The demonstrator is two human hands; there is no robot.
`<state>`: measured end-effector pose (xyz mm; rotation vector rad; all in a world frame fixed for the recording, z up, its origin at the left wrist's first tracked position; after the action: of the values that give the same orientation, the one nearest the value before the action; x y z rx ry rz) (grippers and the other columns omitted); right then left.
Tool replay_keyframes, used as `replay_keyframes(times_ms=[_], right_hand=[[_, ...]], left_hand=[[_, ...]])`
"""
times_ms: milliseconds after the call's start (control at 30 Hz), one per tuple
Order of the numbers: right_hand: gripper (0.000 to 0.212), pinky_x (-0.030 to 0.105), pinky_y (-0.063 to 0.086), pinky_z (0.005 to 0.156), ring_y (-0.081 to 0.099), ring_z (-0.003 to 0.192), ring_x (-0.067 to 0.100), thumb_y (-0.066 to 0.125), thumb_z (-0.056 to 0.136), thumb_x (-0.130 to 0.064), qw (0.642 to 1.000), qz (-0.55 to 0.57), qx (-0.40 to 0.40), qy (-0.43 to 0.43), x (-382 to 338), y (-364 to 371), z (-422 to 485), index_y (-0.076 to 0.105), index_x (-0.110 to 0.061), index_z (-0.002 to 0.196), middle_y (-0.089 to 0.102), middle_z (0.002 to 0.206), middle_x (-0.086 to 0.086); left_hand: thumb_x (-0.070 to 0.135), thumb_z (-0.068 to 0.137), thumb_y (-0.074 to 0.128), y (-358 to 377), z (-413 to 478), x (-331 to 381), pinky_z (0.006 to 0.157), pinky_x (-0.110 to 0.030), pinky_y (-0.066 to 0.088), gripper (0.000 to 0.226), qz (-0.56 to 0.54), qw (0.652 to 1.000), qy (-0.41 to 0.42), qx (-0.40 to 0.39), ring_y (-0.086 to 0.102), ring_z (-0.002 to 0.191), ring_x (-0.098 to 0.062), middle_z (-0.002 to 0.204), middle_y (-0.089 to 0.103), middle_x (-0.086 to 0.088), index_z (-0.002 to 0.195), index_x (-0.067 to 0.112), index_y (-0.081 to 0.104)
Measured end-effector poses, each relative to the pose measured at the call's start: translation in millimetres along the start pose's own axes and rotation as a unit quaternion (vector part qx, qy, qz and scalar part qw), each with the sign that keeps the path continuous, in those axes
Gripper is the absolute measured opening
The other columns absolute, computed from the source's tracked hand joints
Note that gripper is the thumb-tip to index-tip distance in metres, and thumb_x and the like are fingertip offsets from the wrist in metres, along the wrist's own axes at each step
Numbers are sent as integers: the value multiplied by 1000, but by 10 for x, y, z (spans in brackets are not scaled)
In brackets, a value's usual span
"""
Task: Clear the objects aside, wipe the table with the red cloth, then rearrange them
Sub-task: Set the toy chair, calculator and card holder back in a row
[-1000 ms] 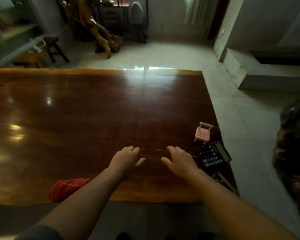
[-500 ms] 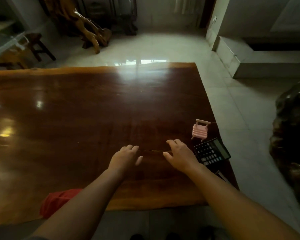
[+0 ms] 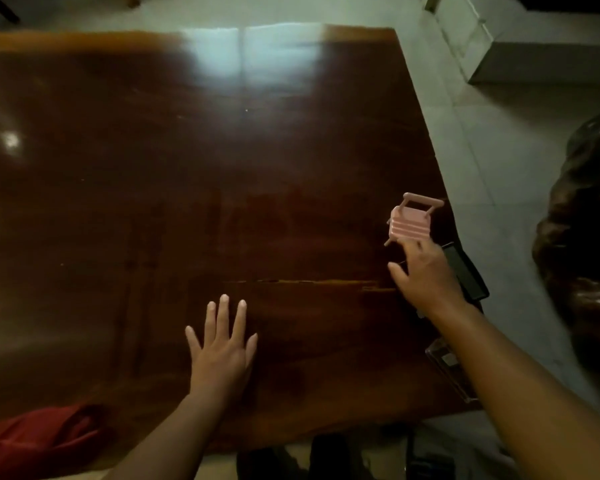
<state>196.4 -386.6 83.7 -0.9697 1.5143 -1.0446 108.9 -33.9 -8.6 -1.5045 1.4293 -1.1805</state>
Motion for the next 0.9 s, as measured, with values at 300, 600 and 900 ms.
replay_keyframes(times_ms=[300,600,900], right_hand=[[83,53,47,96,40,125,38,72,81,-49,999,-17,17,38,417,-30,596,29,-21,147,38,139,22],[84,37,43,83,48,115,31,78,75,-44,994,111,-21,11,113,182,894,29,-36,143,31,140,13],[83,35,47,98,50,112,20,84,70,-44,968,196,-34,-156,-1949,713,1105,40,-32,139,35,132,1]], left_hand=[[50,91,29,163,24,40,111,-67,8,70,-19,998,-31,56,1,148,-27,163,3,-7,154,23,12],[51,86,37,109,14,71,110,-66,8,75,-23,999,-35,32,6,148,-29,162,10,-9,153,24,17],[54,81,46,128,21,45,107,-65,12,82,-35,999,-37,4,12,147,-29,162,13,-9,153,25,22]])
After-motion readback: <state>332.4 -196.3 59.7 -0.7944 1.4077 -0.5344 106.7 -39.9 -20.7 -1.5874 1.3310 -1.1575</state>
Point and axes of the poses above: each hand's wrist, its own z-axis towards the middle knuckle, its own y-axis out of the palm, x = y × z, the point moved 5 cm from there along z, towards the middle knuckle
